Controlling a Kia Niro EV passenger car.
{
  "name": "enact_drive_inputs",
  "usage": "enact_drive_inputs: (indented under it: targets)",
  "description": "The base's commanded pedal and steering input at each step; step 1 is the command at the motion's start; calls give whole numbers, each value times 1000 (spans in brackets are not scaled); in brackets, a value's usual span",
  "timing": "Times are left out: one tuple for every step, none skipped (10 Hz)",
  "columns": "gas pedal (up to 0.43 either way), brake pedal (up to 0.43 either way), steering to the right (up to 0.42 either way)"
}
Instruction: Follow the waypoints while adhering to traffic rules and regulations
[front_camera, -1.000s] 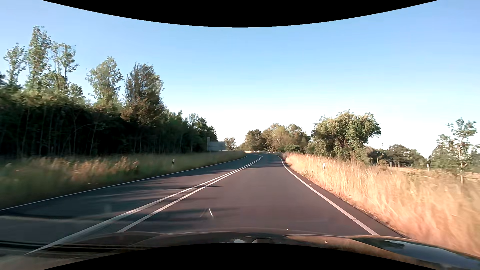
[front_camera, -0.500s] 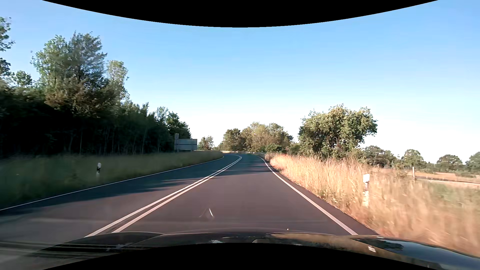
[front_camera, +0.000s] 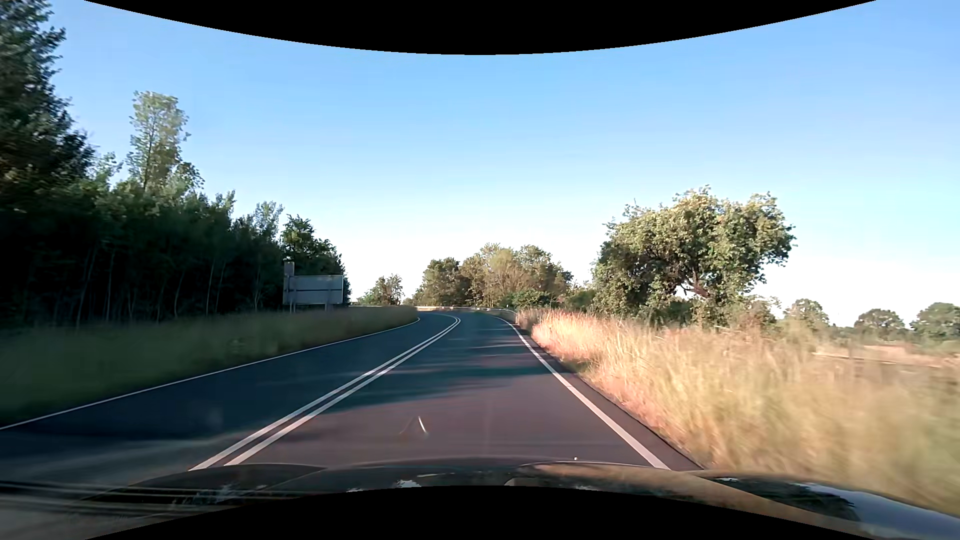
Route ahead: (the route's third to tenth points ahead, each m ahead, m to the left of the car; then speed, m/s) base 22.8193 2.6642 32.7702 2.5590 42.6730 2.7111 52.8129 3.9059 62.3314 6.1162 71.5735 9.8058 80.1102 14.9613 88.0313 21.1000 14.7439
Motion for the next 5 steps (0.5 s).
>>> enact_drive_inputs:
  targets:
    - [398,0,2]
    - [398,0,2]
    - [398,0,2]
    - [390,0,2]
    - [378,0,2]
